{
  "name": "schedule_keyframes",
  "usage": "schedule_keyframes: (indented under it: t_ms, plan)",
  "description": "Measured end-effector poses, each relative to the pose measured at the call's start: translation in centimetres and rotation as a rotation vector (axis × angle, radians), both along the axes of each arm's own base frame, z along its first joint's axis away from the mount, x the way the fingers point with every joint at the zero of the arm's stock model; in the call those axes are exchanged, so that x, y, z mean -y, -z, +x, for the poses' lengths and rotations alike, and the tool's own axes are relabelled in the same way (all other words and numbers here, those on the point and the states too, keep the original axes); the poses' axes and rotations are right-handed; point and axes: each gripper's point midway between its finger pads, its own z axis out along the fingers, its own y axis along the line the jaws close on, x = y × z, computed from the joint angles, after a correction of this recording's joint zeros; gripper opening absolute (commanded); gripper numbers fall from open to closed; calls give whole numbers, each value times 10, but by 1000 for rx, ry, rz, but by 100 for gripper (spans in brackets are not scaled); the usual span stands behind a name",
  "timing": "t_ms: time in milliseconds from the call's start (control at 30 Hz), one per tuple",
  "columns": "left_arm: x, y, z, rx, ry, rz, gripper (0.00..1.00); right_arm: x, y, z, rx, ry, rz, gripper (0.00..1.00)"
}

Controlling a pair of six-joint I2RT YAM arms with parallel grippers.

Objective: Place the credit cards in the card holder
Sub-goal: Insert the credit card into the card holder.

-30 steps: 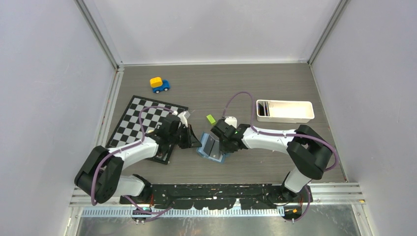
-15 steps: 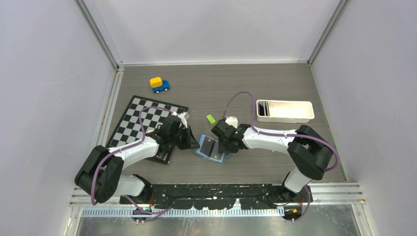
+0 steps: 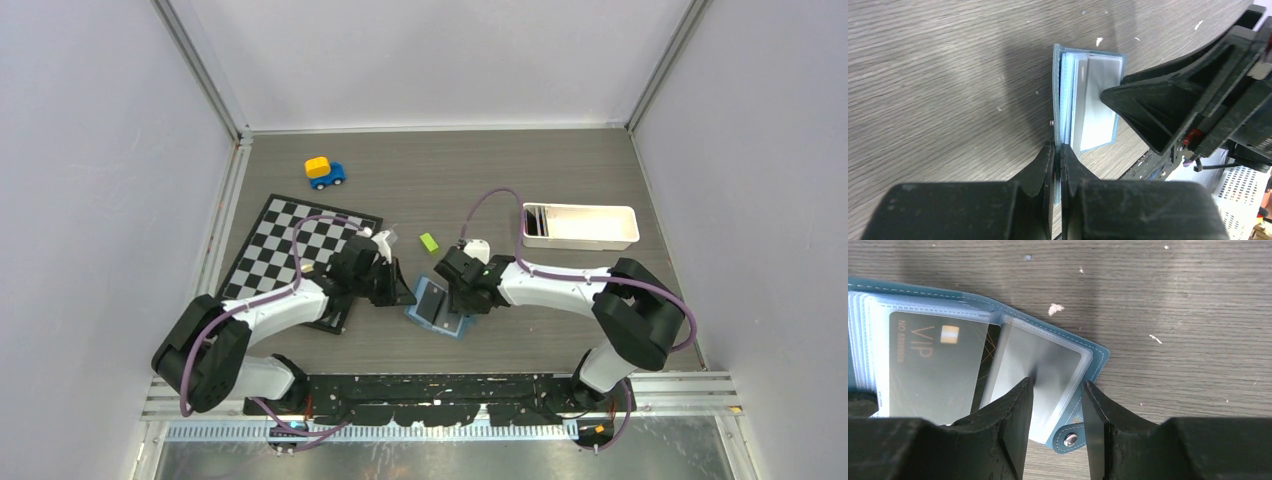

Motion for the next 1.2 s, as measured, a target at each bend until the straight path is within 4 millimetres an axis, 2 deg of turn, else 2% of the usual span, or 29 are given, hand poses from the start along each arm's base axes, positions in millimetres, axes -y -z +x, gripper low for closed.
schedule_keyframes:
  t_ms: [133, 567, 1000, 1200]
  plan:
    - [10, -7, -2, 18, 28, -8, 0, 2, 3, -2, -6, 7, -3, 39]
    - [38, -19, -11, 49, 90, -17, 0, 3, 5, -1, 6, 16, 15, 37]
    - [41, -16, -5, 66, 57, 33, 0, 7, 3, 1, 35, 52, 67, 37]
    - [44, -11, 1, 73, 43, 61, 0, 26, 1, 0, 63, 90, 31, 40]
